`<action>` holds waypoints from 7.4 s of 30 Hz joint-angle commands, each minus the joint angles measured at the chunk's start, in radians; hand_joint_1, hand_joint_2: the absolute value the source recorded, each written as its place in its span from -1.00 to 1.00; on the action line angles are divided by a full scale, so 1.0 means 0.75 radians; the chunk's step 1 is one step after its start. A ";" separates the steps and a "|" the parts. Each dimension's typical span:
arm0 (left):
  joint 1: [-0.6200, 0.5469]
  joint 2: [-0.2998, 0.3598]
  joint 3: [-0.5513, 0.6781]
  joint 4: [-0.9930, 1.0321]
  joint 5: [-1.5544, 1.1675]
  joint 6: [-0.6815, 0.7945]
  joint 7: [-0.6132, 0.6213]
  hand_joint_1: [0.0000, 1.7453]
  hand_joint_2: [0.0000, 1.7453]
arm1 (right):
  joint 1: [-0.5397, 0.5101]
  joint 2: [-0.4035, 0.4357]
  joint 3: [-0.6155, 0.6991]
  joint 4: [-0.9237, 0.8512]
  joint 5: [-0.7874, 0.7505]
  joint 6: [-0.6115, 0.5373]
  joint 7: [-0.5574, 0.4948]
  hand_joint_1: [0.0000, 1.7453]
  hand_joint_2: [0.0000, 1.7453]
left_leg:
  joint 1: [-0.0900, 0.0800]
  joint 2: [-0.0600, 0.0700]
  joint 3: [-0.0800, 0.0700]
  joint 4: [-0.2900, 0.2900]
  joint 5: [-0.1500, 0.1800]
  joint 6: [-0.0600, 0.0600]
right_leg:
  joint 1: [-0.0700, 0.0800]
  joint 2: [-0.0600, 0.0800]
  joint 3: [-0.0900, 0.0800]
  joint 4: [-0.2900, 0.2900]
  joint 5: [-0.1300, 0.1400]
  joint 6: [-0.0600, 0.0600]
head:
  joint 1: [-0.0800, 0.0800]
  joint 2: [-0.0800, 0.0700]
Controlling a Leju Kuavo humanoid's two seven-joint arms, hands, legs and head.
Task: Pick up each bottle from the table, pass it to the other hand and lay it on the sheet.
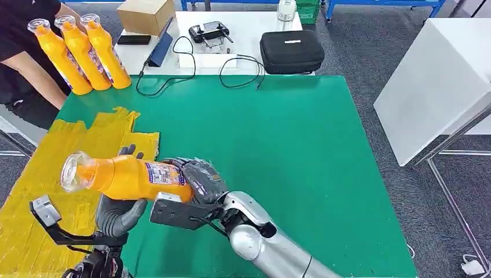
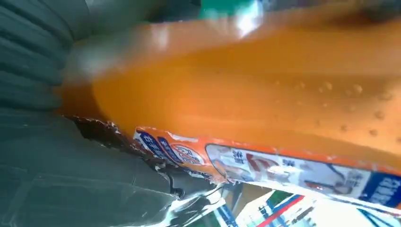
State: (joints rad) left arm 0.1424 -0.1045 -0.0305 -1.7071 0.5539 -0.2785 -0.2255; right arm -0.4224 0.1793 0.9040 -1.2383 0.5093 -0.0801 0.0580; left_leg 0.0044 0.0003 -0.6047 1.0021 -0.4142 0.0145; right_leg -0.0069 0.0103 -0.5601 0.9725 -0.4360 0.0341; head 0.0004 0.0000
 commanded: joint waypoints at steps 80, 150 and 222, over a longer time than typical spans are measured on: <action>-0.012 0.026 -0.132 0.042 0.101 -0.129 0.074 1.00 1.00 | -0.068 0.026 0.092 0.360 -0.029 0.055 -0.023 -1.00 -1.00 | 0.001 -0.003 0.002 0.000 0.000 0.000 | 0.001 -0.004 0.002 -0.001 -0.001 0.000 | -0.001 0.000; -0.663 0.435 -0.108 1.538 -2.584 1.210 0.166 1.00 1.00 | 0.054 -0.076 0.058 -0.002 -0.182 0.059 -0.011 -1.00 -1.00 | 0.002 0.001 0.003 -0.001 0.001 -0.003 | 0.003 0.000 0.002 0.000 0.002 -0.005 | 0.000 0.000; -0.241 0.035 -0.017 0.006 -0.701 0.426 -0.329 -1.00 -1.00 | 0.425 -0.178 -0.317 -0.415 -0.170 -0.605 -0.570 -1.00 -1.00 | 0.000 -0.010 -0.007 0.001 0.007 -0.006 | 0.000 -0.010 -0.007 0.004 0.003 -0.007 | 0.000 0.000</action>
State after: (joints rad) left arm -0.2142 0.0209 0.1072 -1.3309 -0.0379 0.2116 -0.5544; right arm -0.2585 0.1194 0.8586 -1.3372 0.3823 -0.3634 -0.2314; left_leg 0.0039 -0.0029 -0.6119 1.0028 -0.4076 0.0095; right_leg -0.0076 0.0075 -0.5694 0.9762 -0.4315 0.0281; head 0.0004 0.0000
